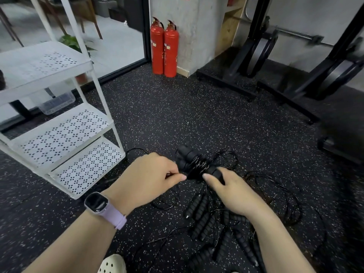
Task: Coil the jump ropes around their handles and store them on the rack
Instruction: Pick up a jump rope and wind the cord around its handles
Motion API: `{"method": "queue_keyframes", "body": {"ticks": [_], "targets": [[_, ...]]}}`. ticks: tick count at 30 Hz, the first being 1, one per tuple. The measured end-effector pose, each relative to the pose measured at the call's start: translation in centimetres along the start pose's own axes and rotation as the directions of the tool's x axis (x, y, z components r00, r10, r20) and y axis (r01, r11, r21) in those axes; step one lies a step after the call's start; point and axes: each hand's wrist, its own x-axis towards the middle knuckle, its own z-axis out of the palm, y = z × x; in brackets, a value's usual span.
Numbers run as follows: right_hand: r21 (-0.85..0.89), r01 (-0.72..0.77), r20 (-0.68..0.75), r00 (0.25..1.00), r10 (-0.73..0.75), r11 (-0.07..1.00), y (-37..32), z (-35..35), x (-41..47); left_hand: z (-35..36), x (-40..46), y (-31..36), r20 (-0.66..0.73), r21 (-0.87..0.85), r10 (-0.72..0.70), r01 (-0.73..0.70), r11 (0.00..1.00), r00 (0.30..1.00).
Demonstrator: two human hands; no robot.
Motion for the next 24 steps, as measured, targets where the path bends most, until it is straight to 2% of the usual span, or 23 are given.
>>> {"method": "queue_keyframes", "body": {"ticks": [4, 10, 14, 17, 21, 24], "targets": [[-0.157, -0.018, 0.18, 0.983, 0.047, 0.987, -0.6, 0.5, -0.3, -0.1, -0.1, 0.4, -0.011, 0.149, 0.064, -0.062, 0.987, 0.998], [-0.217, 0.02, 0.341, 0.939, 0.057, 0.976, -0.8, 0.7, -1.1, 0.0, 0.1, 1.1, 0.044, 0.158, 0.058, -0.064, 0.985, 0.997], [-0.173, 0.07, 0.425, 0.905, 0.011, 0.982, -0.8, 0.0, -1.8, -0.1, 0.0, 0.8, 0.096, -0.039, -0.024, 0.028, 0.999, 0.995], [-0.054, 0.116, 0.502, 0.862, -0.074, 0.992, -0.7, -1.4, -2.5, -0.1, 0.1, 0.3, 0.116, -0.198, -0.061, 0.083, 0.977, 0.991], [0.112, 0.177, 0.582, 0.786, -0.209, 0.978, -0.4, -2.8, -3.2, 0.2, 0.0, 0.6, 0.133, -0.34, -0.043, 0.087, 0.936, 0.99], [0.275, 0.186, 0.591, 0.741, -0.318, 0.943, -0.1, -3.0, -3.4, -0.3, 0.4, 1.0, 0.17, -0.487, 0.004, 0.081, 0.87, 0.985]]}}
